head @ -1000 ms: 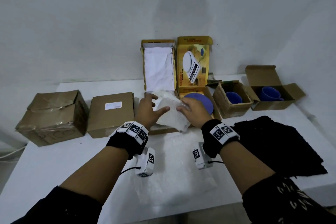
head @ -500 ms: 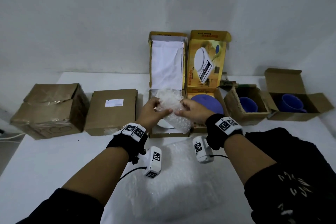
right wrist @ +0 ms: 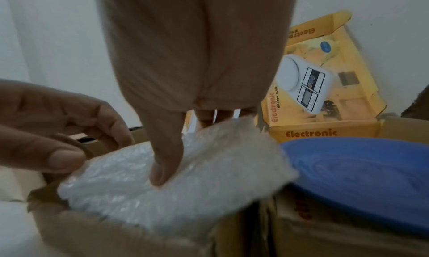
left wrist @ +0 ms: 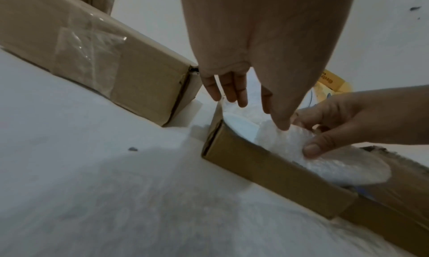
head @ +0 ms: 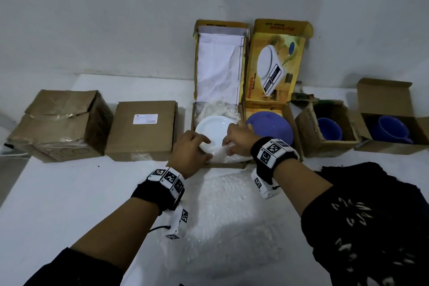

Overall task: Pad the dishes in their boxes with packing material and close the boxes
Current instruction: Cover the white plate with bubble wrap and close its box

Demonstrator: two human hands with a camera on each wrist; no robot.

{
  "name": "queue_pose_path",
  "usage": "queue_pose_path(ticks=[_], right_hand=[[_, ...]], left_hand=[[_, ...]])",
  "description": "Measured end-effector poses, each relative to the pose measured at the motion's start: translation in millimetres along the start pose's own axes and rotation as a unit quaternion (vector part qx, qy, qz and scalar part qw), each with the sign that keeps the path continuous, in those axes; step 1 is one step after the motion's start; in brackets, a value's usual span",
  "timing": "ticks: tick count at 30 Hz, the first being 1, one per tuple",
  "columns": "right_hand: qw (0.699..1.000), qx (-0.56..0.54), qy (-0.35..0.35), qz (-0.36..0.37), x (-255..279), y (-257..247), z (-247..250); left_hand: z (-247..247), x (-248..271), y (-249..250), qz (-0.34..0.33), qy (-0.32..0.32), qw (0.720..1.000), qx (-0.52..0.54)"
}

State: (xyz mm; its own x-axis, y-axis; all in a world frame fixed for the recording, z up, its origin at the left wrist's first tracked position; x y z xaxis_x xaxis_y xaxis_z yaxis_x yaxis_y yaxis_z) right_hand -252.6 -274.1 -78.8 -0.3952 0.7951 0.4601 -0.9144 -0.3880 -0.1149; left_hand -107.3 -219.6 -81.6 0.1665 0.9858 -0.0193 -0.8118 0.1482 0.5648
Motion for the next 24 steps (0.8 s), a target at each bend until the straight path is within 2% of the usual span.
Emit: queue_pose_path(ticks=[3, 6, 8, 10, 12, 15, 19, 24], right_hand=[[0.999, -0.034, -0.003, 0.015, -2, -4, -11], [0.995, -0.092, 0.043, -0.006, -1, 2, -18], [0.995, -0.058, 0.087, 0.004, 5, -1, -16], [0.994, 0.000, 0.108, 0.033, 11, -7, -14], [0.991, 0.010, 0.120, 0.051, 17, -11, -17], [0.990, -0.043, 0.099, 0.091, 22, -7, -28], [0.993, 0.005, 0.054, 0.105, 29, -5, -31], [0.997, 0.005, 0.059, 0.041, 29, 3, -31]], left_hand=[[-3, 6, -3, 0.011, 0.005, 0.999, -0.045], [-7, 9, -8, 0.061, 0.010, 0.997, -0.045], [-12, 10, -9, 0.086, -0.003, 0.996, -0.023], [-18, 10, -11, 0.108, -0.018, 0.994, 0.002], [-23, 10, -16, 0.125, -0.024, 0.992, 0.019], [-27, 10, -22, 0.143, -0.019, 0.989, 0.029], [-29, 10, -21, 0.156, -0.004, 0.987, 0.028], [-33, 10, -21, 0.163, -0.001, 0.986, 0.035]])
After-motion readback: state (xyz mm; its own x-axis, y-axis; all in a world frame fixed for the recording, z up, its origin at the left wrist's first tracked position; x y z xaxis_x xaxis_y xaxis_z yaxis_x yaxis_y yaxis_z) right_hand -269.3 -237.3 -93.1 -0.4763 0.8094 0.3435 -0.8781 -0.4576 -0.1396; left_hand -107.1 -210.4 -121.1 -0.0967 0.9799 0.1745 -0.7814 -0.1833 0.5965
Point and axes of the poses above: each hand's wrist, its own x-axis away from the middle knuckle, its own z-axis out of the back of the hand, y = z × x, the point moved 6 cm from there along -x, towards the middle knuckle, and after that the axes turned 5 degrees about -z, right-handed, at the moved point
